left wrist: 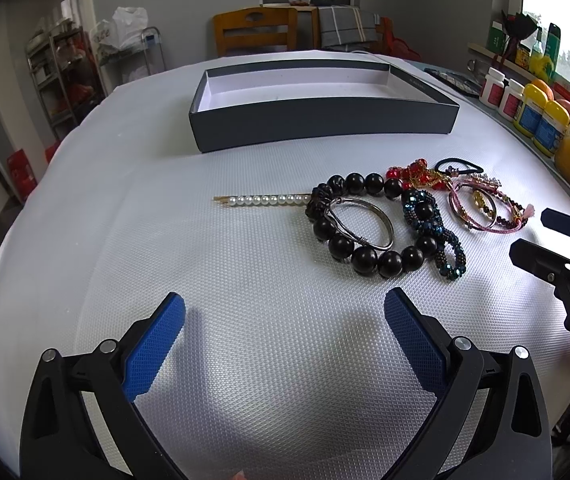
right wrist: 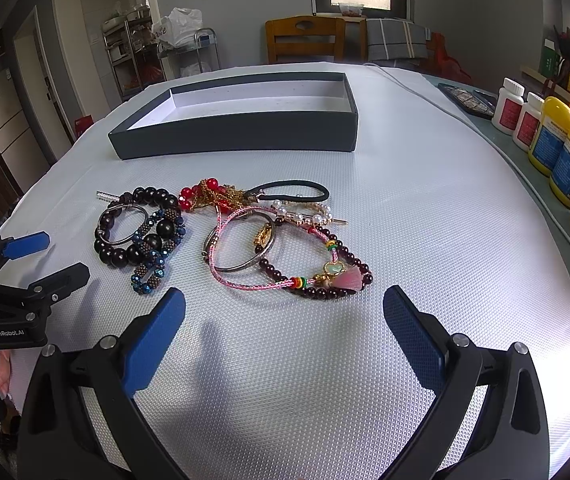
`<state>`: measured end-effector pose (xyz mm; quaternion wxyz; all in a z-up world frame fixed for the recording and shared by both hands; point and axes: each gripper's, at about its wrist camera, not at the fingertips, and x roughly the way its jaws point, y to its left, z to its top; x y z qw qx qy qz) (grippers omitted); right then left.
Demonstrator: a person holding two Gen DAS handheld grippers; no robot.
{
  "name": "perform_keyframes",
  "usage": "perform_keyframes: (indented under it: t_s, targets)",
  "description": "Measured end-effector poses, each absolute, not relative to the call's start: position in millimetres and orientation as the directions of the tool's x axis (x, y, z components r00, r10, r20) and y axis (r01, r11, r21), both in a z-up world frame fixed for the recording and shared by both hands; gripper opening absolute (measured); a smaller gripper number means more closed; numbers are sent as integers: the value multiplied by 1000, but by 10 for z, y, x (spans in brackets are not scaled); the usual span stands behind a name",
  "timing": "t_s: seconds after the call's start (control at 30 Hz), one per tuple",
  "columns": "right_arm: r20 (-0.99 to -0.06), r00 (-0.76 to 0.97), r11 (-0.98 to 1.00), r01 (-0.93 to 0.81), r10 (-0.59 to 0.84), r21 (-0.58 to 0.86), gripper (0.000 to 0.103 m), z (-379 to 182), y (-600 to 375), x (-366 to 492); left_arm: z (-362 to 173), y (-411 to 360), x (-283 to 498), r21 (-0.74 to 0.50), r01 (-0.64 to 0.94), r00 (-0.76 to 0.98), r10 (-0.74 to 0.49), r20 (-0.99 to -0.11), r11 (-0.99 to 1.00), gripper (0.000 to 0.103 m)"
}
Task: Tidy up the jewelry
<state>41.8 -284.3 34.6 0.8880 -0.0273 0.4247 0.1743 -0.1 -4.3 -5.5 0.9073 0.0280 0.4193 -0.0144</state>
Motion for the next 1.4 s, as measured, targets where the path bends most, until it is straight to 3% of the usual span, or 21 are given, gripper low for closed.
perform_keyframes:
  t_s: [0.97,1.2,1.4]
  targets:
    - [-765,576,938,-332,289,104,98,348,-2851,417,-35,-28,-31,16,34,656,-11,-755,999,101]
    - [-789,526,917,-381,317,115,98,315,-2789,444,35,87,-79,-75,72,678,-104,-727,995,101]
    - [-744,565,893,-440,356,94,98,532,-2852,449,177,138,-22,-91,136,682,-160,-713,987,101]
